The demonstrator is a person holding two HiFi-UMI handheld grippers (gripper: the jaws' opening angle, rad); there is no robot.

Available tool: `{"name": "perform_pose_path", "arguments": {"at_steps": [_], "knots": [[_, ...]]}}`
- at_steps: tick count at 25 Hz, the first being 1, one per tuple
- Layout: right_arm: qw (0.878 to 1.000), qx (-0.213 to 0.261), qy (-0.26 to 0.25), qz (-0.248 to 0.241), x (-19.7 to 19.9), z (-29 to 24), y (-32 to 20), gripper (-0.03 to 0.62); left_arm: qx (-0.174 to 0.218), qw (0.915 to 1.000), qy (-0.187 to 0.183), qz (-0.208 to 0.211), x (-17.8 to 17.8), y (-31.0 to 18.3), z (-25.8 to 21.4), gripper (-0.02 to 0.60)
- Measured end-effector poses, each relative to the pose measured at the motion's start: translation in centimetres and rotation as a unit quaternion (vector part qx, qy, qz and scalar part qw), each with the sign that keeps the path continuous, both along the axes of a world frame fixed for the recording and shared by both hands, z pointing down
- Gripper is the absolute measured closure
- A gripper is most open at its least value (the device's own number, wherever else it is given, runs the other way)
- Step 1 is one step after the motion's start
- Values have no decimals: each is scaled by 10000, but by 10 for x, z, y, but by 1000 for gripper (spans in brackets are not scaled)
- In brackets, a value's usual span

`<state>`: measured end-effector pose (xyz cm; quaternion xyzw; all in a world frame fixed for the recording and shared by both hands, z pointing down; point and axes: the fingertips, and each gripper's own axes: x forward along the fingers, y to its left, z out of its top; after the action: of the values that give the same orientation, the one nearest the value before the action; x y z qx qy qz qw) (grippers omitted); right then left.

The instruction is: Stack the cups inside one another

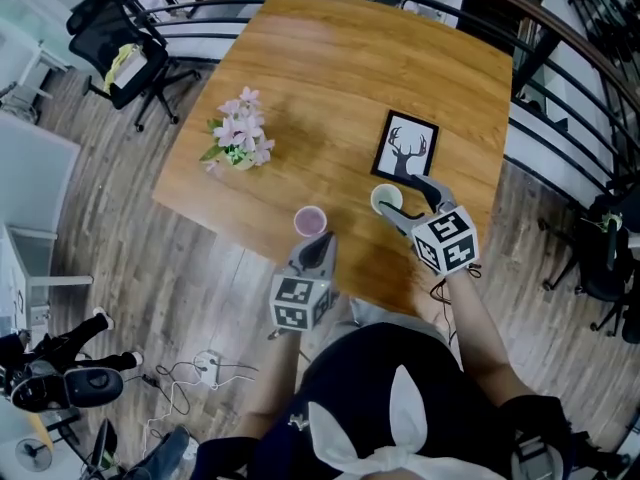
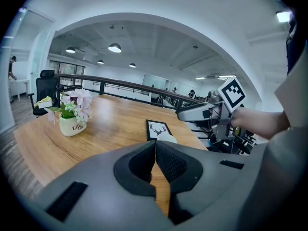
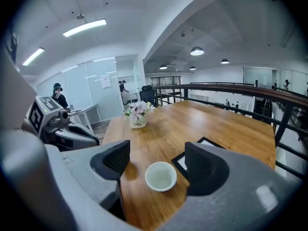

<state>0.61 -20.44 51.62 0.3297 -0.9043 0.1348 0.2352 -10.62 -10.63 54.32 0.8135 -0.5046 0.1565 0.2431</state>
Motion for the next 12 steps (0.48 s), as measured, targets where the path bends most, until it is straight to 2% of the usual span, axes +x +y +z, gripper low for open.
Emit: {"name": "perform_pose_path", "arguments": {"at_steps": [6, 12], "knots": [[9993, 171, -337, -1, 4, -30, 24, 246, 124, 9998, 8, -180, -10, 7, -11, 563], [9987, 264, -443, -61, 7, -43, 50, 246, 196, 9993, -30, -329, -19, 24, -18, 563]]}}
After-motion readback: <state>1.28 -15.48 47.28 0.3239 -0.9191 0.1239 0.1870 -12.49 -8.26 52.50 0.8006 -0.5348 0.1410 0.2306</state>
